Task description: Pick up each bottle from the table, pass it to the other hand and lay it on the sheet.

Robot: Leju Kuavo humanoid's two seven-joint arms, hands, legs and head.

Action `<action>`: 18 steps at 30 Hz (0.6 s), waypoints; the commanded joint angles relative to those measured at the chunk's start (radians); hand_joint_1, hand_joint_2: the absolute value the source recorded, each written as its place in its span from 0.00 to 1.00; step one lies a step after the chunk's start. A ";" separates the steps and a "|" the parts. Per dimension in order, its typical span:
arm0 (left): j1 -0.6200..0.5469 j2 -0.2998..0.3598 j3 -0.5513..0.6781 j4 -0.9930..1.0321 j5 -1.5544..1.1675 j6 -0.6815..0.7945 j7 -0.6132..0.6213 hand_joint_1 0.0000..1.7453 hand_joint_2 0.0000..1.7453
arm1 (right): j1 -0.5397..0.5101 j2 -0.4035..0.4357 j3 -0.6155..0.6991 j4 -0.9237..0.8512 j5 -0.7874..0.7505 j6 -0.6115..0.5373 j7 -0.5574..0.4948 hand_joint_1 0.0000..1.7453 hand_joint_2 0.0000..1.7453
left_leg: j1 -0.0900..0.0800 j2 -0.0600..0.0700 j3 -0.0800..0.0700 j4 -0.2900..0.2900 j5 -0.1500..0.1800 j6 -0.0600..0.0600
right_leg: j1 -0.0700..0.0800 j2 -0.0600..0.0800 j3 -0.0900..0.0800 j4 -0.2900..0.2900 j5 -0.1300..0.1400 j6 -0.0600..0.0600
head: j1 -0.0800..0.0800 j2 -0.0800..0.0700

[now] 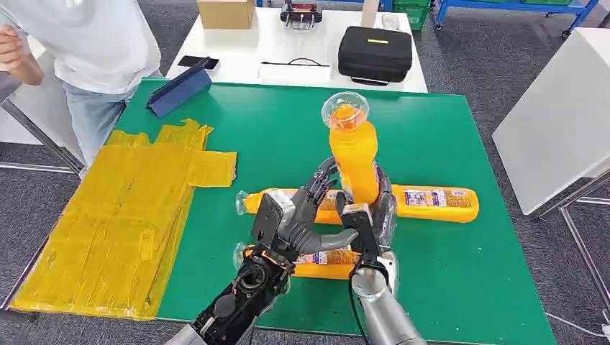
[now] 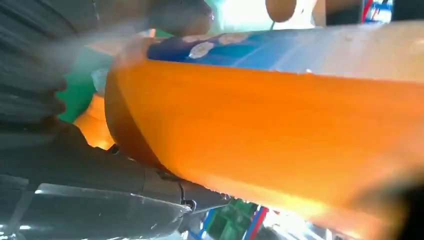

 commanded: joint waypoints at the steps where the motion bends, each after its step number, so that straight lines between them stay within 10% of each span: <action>1: -0.042 0.021 0.065 0.051 0.008 0.047 0.029 0.00 1.00 | 0.020 -0.001 0.024 -0.027 0.007 -0.075 -0.039 1.00 1.00 | 0.001 0.001 0.002 -0.001 -0.001 -0.002 | 0.001 0.000 0.002 -0.001 0.000 -0.002 | 0.000 0.000; 18: -0.024 0.037 0.133 0.035 0.017 0.094 0.036 0.00 1.00 | 0.046 -0.016 0.000 -0.089 -0.050 -0.059 -0.057 1.00 1.00 | 0.001 0.002 0.003 -0.001 -0.001 -0.003 | 0.001 0.002 0.003 -0.002 0.000 -0.002 | 0.000 0.000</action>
